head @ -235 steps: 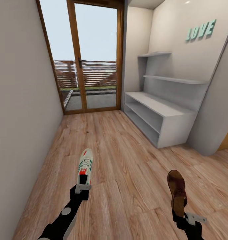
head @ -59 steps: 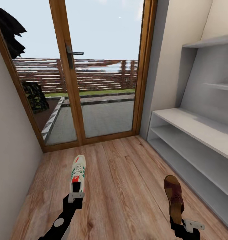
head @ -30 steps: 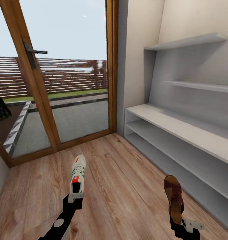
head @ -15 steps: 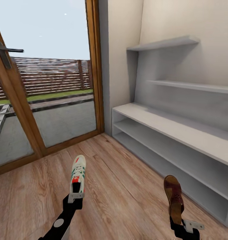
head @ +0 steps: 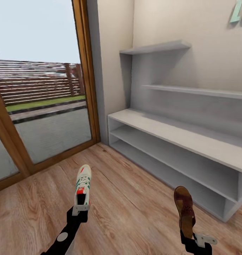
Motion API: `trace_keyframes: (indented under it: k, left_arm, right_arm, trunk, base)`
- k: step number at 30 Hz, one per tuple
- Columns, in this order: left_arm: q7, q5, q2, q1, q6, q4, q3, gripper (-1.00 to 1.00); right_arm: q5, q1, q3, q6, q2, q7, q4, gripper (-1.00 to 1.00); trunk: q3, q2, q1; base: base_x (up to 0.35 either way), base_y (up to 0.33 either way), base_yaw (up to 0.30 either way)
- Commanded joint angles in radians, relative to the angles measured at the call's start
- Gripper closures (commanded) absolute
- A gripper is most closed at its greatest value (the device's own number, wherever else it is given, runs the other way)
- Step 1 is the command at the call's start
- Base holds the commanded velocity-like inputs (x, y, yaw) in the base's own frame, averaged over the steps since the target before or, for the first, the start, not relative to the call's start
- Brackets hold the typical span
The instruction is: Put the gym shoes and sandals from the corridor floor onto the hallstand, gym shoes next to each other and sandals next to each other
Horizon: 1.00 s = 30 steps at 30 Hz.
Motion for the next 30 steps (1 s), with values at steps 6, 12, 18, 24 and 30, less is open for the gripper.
trace_keyframes:
  k: [6,12,18,24,30]
  left_arm:
    - [0.000,-0.007,-0.001,0.000,-0.003,0.000,0.005,1.00]
    - [0.000,-0.007,0.000,0.000,-0.003,0.001,0.005,1.00]
    - [0.000,-0.007,-0.001,0.000,-0.003,0.001,0.005,1.00]
    - [0.000,-0.007,-0.001,0.000,-0.003,0.001,0.005,1.00]
    - [0.000,-0.007,-0.001,0.000,-0.003,0.001,0.005,1.00]
  right_arm:
    - [0.003,-0.002,-0.008,-0.004,0.001,0.008,0.001,1.00]
    - [0.002,-0.002,-0.008,-0.003,0.001,0.008,0.001,1.00]
    - [0.002,-0.002,-0.008,-0.004,0.000,0.007,0.001,1.00]
    - [0.002,-0.002,-0.008,-0.003,0.000,0.007,0.001,1.00]
    - [0.002,-0.002,-0.008,-0.004,0.000,0.007,0.001,1.00]
  trunk:
    - [-0.001,0.000,0.000]
    - [-0.001,0.000,0.000]
    - [-0.001,0.000,0.000]
    - [-0.001,0.000,0.000]
    - [-0.001,0.000,0.000]
  base:
    - [0.000,0.012,-0.267]
    - [0.000,0.001,-0.267]
    - [0.000,0.000,-0.268]
    - [0.000,0.000,-0.268]
    - [0.000,0.000,-0.268]
